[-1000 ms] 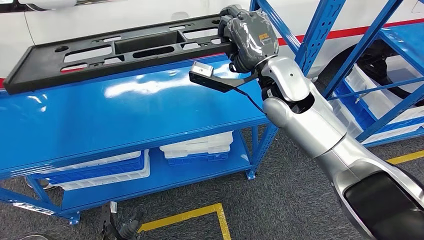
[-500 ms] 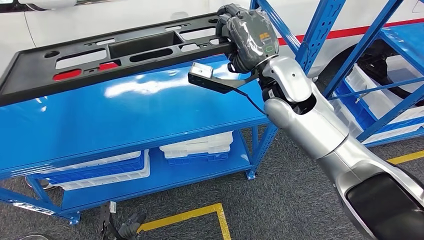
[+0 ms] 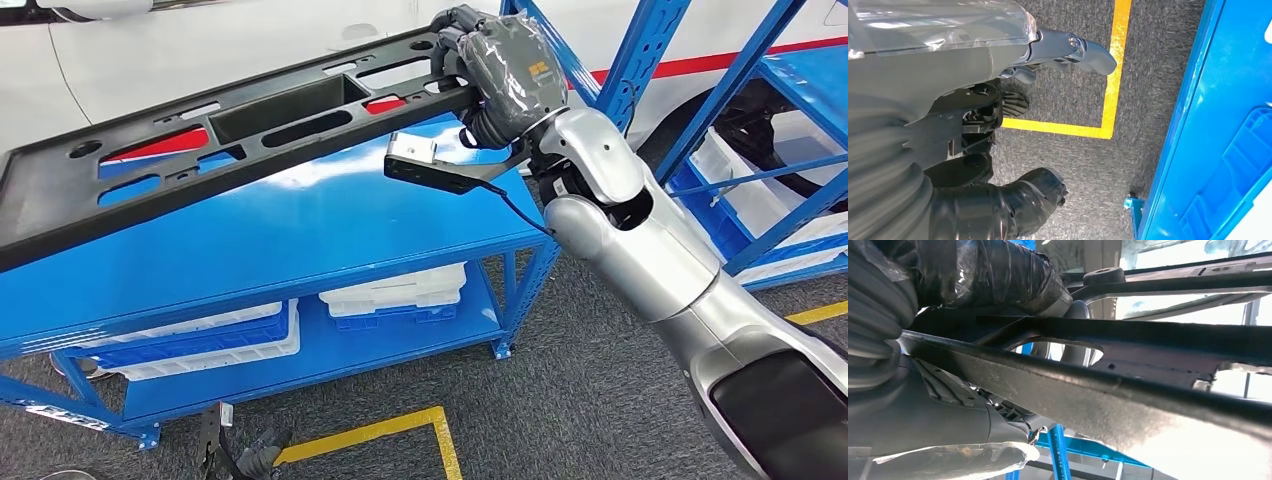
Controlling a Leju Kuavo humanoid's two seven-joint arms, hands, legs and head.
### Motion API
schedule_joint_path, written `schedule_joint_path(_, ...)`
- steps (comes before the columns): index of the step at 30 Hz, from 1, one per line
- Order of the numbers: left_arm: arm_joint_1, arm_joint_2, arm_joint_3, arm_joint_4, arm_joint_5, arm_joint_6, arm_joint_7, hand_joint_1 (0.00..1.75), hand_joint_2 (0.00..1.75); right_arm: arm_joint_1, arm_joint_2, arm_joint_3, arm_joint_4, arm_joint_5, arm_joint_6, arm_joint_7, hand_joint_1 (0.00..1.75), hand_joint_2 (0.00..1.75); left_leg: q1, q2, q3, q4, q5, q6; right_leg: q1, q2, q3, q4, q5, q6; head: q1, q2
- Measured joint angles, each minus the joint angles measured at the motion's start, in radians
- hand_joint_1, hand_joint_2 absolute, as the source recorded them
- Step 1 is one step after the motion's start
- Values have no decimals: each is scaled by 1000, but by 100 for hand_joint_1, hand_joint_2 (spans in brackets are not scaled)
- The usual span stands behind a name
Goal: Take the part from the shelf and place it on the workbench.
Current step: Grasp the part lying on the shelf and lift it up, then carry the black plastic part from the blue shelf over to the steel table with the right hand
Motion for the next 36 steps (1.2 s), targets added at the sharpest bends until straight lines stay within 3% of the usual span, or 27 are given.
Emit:
schedule_joint_path(6,-1,0,0,0,0,-2,-8,0,175,0,-10,1,-17,-12,7,-7,175,175,-3,0,-3,4,-1,9,-5,0,0,-3,3,6,0,0)
schedule_joint_path(8,-2,-2,0,0,-1,-2,-9,0,175,-3,-16,1,-24,-17,8,-8,175,175,5,3,5,-14,8,17,-4,0,0,3,-6,12,0,0)
schedule_joint_path(10,-3,-4,0,0,-1,-3,-11,0,175,-6,-24,1,-29,-20,9,-8,175,175,13,8,14,-32,17,26,-6,-1,-29,71,-51,21,1,0)
schedule_joint_path(12,-4,-5,0,0,-1,-4,-11,0,175,-4,-31,1,-30,-22,9,-8,175,175,14,10,15,-35,19,28,-15,-1,-92,204,-115,33,2,0)
schedule_joint_path(13,-4,-6,0,0,-1,-4,-11,0,175,-2,-33,2,-30,-22,10,-8,175,175,15,11,15,-34,18,27,-21,-2,-118,257,-131,39,2,0)
schedule_joint_path(14,-4,-6,0,0,-1,-4,-11,0,175,0,-35,2,-30,-23,10,-8,175,175,18,11,15,-33,16,25,-28,-3,-129,277,-128,45,2,0)
schedule_joint_path(15,-4,-6,0,0,-1,-4,-11,0,175,1,-37,2,-30,-23,10,-8,175,175,22,10,15,-29,14,21,-35,-4,-119,255,-105,52,2,0)
schedule_joint_path(17,-4,-6,0,0,-1,-4,-11,0,175,1,-41,2,-31,-23,11,-8,175,175,32,9,15,-17,4,6,-47,-7,-55,123,-36,67,2,0)
schedule_joint_path(18,-4,-6,0,0,-1,-4,-11,0,175,1,-44,2,-32,-23,11,-8,175,175,34,8,12,-9,-1,-4,-48,-6,-26,63,-13,70,3,0)
schedule_joint_path(20,-4,-6,0,0,-1,-4,-11,0,175,2,-47,3,-34,-25,11,-8,175,175,32,7,7,-1,-4,-21,-43,-2,-7,13,-4,61,2,0)
schedule_joint_path(22,-4,-6,-1,0,-1,-4,-11,0,175,3,-50,4,-37,-28,12,-7,175,175,32,6,6,-4,-2,-34,-36,0,-13,18,-5,40,2,0)
schedule_joint_path(24,-5,-7,-1,0,-3,-5,-10,0,175,2,-52,5,-40,-28,12,-6,175,175,35,8,-3,17,-21,-39,-36,-1,-11,14,-3,19,2,0)
schedule_joint_path(25,-6,-7,-1,0,-4,-5,-9,0,175,1,-53,5,-42,-29,12,-6,175,175,34,9,-21,56,-45,-37,-36,-2,-9,11,-2,9,2,0)
schedule_joint_path(27,-7,-6,-1,0,-6,-4,-8,0,175,2,-53,6,-45,-30,15,-6,175,175,28,9,-86,193,-109,-30,-30,-2,-7,10,-4,-4,1,0)
schedule_joint_path(29,-6,-6,-1,0,-8,-3,-6,0,175,6,-53,9,-47,-31,20,-6,175,175,19,8,-139,300,-138,-22,-21,-2,-6,13,-4,-11,1,0)
schedule_joint_path(30,-6,-6,-1,0,-8,-3,-5,0,175,7,-53,11,-47,-32,23,-6,175,175,15,8,-141,300,-126,-17,-17,-2,-5,16,-5,-13,2,0)
schedule_joint_path(31,-7,-6,-1,0,-9,-2,-3,0,175,7,-53,13,-47,-32,27,-6,175,175,12,8,-124,260,-97,-10,-14,-1,-5,20,-6,-14,2,0)
schedule_joint_path(33,-9,-6,-1,0,-10,2,2,0,175,3,-51,15,-47,-32,35,-4,175,175,4,8,-62,130,-36,3,-9,2,-8,29,-11,-11,2,0)
schedule_joint_path(34,-10,-7,-1,0,-11,4,3,0,175,1,-50,15,-48,-32,38,-2,175,175,1,7,-39,81,-19,8,-6,4,-12,34,-13,-8,2,0)
schedule_joint_path(36,-11,-7,-2,0,-12,7,6,0,175,-3,-48,16,-48,-32,43,1,175,175,-4,3,-26,47,-14,12,-3,4,-19,39,-11,1,3,0)
